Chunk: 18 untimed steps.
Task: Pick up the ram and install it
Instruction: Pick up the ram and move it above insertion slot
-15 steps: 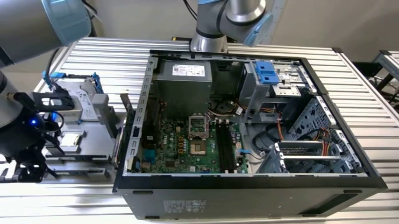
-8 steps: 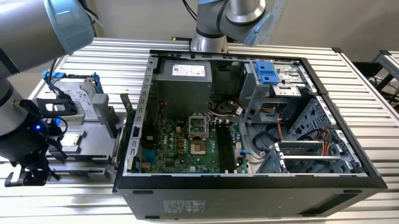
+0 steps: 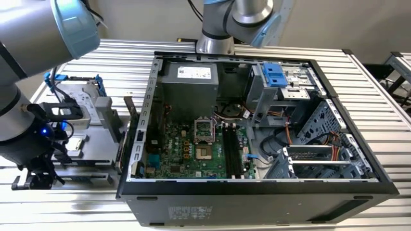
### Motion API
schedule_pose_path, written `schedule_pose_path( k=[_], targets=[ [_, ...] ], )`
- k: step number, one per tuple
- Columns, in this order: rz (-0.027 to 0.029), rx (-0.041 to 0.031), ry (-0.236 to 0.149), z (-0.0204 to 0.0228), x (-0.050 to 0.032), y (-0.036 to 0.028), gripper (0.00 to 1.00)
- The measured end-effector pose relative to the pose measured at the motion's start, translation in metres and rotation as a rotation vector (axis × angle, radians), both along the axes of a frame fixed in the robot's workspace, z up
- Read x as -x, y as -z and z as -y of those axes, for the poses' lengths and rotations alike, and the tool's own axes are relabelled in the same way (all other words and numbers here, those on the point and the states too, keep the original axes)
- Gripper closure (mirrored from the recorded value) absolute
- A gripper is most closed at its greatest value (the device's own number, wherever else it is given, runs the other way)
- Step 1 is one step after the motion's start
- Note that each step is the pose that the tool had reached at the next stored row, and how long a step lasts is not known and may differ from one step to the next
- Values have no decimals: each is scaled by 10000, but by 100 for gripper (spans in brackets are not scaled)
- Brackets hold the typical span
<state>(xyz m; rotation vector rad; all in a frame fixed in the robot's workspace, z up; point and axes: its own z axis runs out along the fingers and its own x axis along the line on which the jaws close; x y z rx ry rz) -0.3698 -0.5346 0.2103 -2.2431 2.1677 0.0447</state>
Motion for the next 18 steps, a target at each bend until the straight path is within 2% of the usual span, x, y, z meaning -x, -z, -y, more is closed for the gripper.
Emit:
schedule_pose_path(
  k=[3, 6, 8, 11, 13, 15, 18],
  targets=[
    [6, 6, -1, -48, 12, 54, 0],
    [5, 16, -12, -44, 32, 101, 0],
    [5, 14, -22, -31, 39, 111, 0],
    [6, 14, -21, -29, 40, 107, 0],
    [6, 12, -22, -28, 39, 57, 0],
    [7, -30, -24, -25, 39, 12, 0],
    [12, -100, -23, 19, 52, 7, 0]
  ],
)
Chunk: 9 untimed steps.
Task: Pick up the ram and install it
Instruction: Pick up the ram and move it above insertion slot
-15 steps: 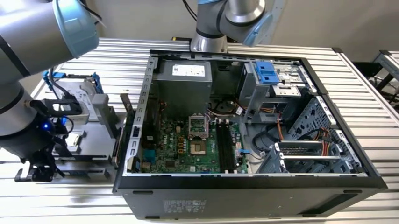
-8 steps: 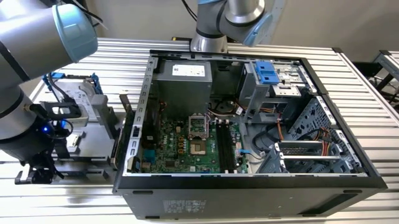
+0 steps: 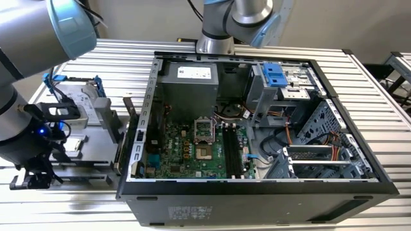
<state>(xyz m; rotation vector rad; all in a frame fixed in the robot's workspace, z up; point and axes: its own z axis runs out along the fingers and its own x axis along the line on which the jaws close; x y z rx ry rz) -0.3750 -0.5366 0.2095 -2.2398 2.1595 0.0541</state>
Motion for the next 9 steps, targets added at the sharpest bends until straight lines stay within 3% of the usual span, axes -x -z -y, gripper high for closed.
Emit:
schedule_pose_path(
  k=[3, 6, 9],
  targets=[
    [-2, 0, 0, 50, 18, 0, 0],
    [-3, 3, -1, 65, 18, 40, 0],
    [-1, 1, 0, 135, 19, 70, 0]
  ],
)
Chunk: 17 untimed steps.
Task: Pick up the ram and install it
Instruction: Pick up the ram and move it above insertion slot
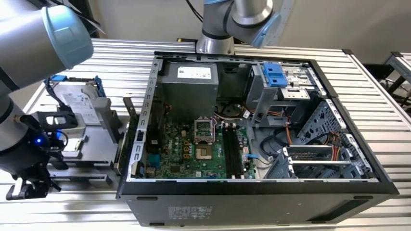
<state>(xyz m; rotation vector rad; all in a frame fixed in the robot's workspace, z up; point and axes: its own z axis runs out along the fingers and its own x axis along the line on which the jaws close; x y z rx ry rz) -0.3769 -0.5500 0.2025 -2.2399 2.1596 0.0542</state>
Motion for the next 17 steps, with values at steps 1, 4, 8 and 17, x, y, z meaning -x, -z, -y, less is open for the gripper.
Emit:
schedule_pose_path(
  k=[1, 4, 8, 17],
  targets=[
    [0, 0, 0, 11, 0, 8, 0],
    [4, -1, 0, 12, -7, 21, 0],
    [50, -3, -8, 11, -10, 34, 0],
    [70, -1, -8, -33, -30, 121, 0]
  ],
)
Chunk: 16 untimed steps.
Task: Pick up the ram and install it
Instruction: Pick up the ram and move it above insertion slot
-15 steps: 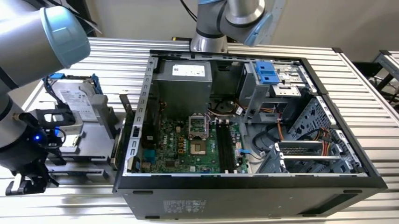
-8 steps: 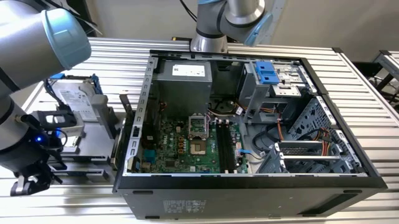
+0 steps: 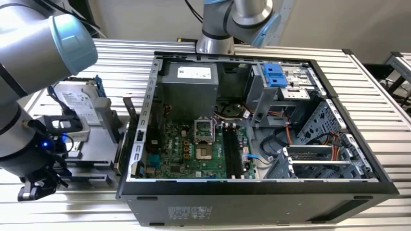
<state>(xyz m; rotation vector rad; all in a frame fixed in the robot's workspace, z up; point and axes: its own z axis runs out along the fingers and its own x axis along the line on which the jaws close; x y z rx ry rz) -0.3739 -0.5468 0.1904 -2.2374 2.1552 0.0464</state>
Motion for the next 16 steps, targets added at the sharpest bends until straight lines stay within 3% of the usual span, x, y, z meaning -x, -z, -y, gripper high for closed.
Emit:
schedule_pose_path(
  k=[16],
  targets=[
    [2, -2, -2, -38, -1, -30, 0]
  ],
)
